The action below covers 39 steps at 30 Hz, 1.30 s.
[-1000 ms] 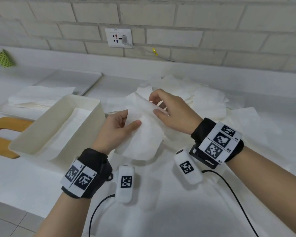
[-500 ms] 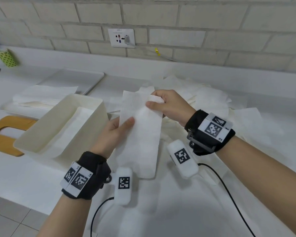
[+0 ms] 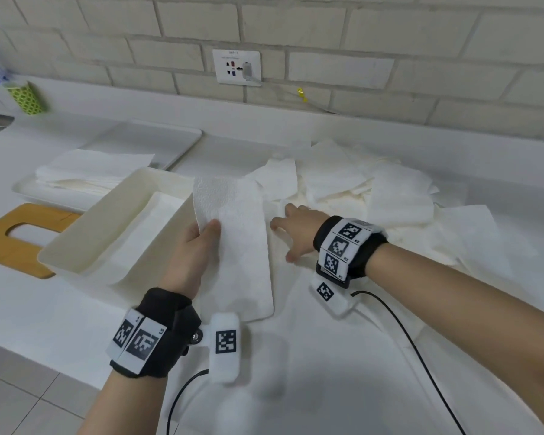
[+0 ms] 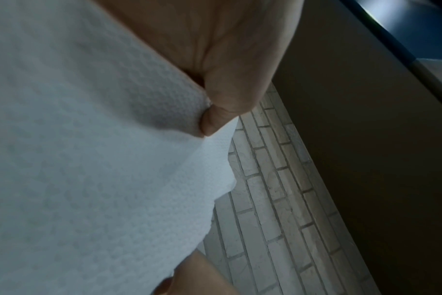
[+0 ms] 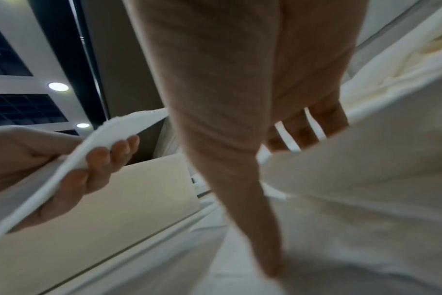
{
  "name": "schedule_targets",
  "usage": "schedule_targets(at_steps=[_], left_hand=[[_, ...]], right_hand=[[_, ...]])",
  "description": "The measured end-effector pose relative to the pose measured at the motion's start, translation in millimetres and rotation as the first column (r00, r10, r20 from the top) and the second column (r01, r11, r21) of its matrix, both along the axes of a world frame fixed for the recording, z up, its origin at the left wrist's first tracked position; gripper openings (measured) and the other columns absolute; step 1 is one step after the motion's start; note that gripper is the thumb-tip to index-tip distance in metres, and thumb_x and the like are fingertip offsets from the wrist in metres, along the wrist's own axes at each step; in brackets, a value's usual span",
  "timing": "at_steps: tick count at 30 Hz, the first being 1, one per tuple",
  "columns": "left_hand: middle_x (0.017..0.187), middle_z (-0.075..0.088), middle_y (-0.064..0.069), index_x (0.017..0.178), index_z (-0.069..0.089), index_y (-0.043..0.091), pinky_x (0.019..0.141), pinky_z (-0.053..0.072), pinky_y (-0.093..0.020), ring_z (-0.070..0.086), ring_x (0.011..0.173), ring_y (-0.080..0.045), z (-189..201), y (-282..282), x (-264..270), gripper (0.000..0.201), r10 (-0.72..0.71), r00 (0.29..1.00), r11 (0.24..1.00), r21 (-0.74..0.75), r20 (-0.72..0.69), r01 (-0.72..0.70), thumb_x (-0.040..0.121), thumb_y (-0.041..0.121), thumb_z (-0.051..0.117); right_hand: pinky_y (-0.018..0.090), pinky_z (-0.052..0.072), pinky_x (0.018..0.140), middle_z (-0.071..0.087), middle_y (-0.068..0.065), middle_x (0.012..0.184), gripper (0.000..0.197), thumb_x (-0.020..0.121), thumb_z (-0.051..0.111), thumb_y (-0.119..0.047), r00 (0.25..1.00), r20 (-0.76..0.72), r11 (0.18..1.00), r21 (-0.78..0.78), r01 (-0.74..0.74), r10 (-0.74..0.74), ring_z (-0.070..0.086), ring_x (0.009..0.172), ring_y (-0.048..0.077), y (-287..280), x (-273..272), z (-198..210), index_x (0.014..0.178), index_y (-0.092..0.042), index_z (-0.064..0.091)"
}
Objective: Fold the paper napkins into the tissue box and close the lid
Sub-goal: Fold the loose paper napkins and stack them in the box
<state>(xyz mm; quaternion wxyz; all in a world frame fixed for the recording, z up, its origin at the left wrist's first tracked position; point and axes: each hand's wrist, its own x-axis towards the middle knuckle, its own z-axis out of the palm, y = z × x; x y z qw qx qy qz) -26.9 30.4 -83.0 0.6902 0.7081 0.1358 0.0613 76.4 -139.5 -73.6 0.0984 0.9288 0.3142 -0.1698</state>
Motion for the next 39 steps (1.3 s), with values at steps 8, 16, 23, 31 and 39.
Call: schedule_targets(at_steps=[8, 16, 23, 31, 39], left_hand=[[0.101, 0.069, -0.006, 0.114, 0.060, 0.009, 0.074, 0.049, -0.032, 0.066, 0.092, -0.024, 0, 6, -3, 0.023, 0.096, 0.995, 0.995, -0.020, 0.022, -0.096, 0.099, 0.013, 0.044], [0.115, 0.065, -0.004, 0.131, 0.023, 0.063, 0.084, 0.053, -0.038, 0.066, 0.095, -0.020, 1, 3, -2, 0.080, 0.042, 0.977, 0.995, 0.076, 0.209, -0.059, 0.091, -0.002, 0.050], [0.097, 0.069, 0.008, 0.097, 0.069, 0.029, 0.089, 0.048, -0.030, 0.061, 0.095, -0.017, -1, -10, 11, 0.040, 0.038, 0.993, 0.988, 0.146, 0.113, -0.055, 0.093, -0.003, 0.045], [0.100, 0.064, -0.002, 0.103, 0.059, 0.017, 0.075, 0.050, -0.034, 0.062, 0.091, -0.018, 14, -32, 7, 0.026, -0.081, 0.961, 0.935, -0.314, 0.265, 0.166, 0.082, 0.033, 0.057], [0.096, 0.072, 0.006, 0.111, 0.059, 0.019, 0.077, 0.053, -0.024, 0.066, 0.095, -0.011, 16, -31, -3, 0.074, -0.097, 0.954, 0.849, -0.477, 0.282, 0.227, 0.065, 0.076, 0.057]], right_hand=[[0.031, 0.035, 0.067, 0.050, 0.013, 0.098, 0.022, 0.087, 0.035, 0.007, 0.982, 0.171, 0.994, 0.092, 0.059, -0.074, 0.051, 0.076, 0.029, -8, -9, 18, 0.098, -0.008, 0.049], [0.032, 0.047, 0.079, 0.064, 0.005, 0.102, 0.016, 0.088, 0.050, -0.008, 0.928, 0.162, 0.710, 0.691, 0.136, -0.335, 0.059, 0.091, 0.026, -33, -10, 43, 0.095, -0.016, 0.062], [0.016, 0.040, 0.092, 0.062, -0.018, 0.082, 0.023, 0.077, 0.064, -0.001, 0.978, -0.145, 0.106, 0.986, 0.130, 0.151, 0.059, 0.089, 0.000, -49, -30, 82, 0.084, -0.022, 0.057], [0.014, 0.036, 0.100, 0.059, -0.013, 0.089, 0.028, 0.082, 0.063, 0.006, 0.961, -0.249, 0.131, 0.963, 0.234, 0.117, 0.058, 0.092, -0.004, -40, -33, 63, 0.084, -0.021, 0.056], [-0.003, 0.030, 0.077, 0.054, -0.021, 0.094, 0.020, 0.082, 0.065, -0.004, 0.988, -0.125, 0.363, 0.920, 0.148, -0.088, 0.048, 0.087, -0.018, -35, -35, 49, 0.099, -0.015, 0.059]])
